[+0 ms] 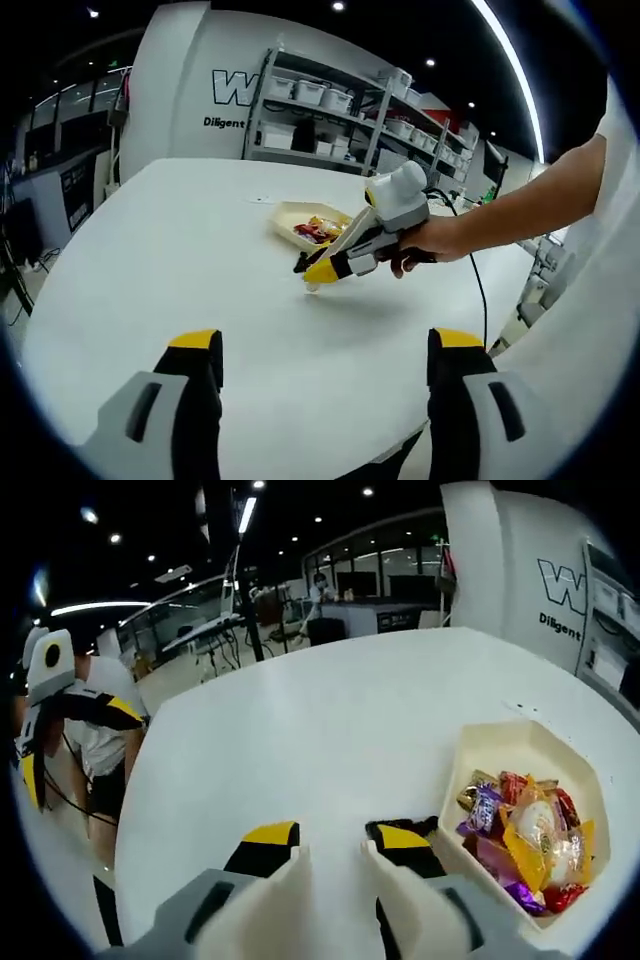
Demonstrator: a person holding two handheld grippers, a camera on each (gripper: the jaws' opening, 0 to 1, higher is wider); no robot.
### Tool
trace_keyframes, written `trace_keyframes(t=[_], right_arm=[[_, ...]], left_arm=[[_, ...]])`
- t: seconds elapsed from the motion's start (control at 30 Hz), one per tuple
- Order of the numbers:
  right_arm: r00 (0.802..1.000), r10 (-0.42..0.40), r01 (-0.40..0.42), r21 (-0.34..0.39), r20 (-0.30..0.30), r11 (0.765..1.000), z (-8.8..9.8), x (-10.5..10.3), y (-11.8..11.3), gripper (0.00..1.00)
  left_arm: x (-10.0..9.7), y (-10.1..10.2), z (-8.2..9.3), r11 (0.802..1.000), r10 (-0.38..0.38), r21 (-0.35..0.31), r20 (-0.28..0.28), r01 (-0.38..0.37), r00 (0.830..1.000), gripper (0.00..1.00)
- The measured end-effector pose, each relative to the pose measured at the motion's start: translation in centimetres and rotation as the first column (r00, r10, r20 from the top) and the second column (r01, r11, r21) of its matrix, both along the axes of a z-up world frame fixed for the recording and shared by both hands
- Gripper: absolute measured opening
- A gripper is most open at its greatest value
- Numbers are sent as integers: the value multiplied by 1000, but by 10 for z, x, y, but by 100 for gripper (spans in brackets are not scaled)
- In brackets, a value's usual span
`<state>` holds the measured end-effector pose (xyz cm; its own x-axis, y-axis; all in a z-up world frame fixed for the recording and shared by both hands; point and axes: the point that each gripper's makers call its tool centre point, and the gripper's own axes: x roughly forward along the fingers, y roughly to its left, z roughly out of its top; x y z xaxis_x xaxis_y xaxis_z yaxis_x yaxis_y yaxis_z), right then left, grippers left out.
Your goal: Place the target food into the container with the food tongs after gripping and lifting it, then release it inside without dropping or visibly crushing the food.
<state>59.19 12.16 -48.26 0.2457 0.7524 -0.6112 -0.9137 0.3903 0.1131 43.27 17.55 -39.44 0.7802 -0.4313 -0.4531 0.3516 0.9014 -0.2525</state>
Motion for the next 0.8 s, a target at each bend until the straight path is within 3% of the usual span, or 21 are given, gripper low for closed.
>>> trace_keyframes(t=[0.37, 0.8], right_arm=[[1000, -7, 8, 20, -18, 1000, 3, -6, -10, 23], [996, -67, 70, 50, -61, 996, 5, -15, -53, 22]], left_arm=[[7, -5, -5, 1000, -15, -8, -2, 15, 1000, 82], [11, -27, -8, 997, -70, -18, -1, 70, 998, 83]])
